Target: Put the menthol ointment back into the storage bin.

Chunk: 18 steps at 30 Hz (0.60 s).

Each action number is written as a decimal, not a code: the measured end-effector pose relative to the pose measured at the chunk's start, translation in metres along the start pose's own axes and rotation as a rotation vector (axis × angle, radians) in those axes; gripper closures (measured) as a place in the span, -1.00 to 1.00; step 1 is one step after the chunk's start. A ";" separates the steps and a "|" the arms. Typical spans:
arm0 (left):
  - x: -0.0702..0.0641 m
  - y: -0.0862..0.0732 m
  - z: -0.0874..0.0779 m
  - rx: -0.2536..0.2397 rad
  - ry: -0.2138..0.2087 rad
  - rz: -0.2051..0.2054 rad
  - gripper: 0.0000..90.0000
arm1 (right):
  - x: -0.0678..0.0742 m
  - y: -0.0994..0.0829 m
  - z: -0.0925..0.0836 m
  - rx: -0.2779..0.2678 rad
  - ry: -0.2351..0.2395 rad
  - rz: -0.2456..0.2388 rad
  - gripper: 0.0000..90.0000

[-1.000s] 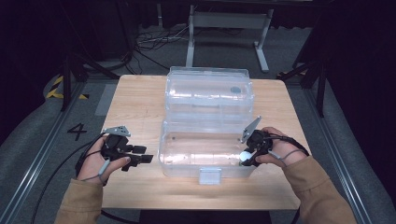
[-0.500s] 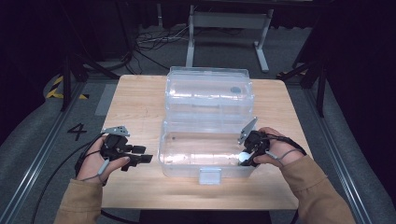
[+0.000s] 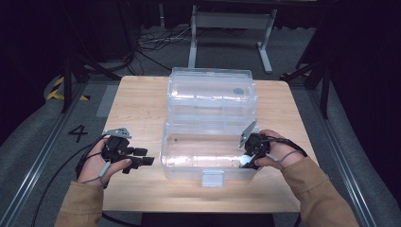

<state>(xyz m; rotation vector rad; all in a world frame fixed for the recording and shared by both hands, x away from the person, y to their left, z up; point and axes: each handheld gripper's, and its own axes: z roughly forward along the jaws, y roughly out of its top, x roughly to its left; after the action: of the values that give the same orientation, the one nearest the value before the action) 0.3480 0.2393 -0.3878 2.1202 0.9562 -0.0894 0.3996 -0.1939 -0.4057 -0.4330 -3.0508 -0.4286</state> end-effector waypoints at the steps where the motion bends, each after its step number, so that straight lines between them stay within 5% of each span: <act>1: 0.000 0.000 0.000 0.000 0.001 0.000 0.04 | 0.000 0.000 0.000 0.001 0.001 0.001 0.12; 18: 0.002 -0.001 0.000 0.010 0.001 -0.005 0.04 | -0.002 0.002 0.002 0.022 0.004 0.000 0.12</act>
<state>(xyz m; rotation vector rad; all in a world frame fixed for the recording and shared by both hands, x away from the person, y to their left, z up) 0.3487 0.2408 -0.3889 2.1272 0.9637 -0.0957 0.4019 -0.1924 -0.4070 -0.4299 -3.0486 -0.3950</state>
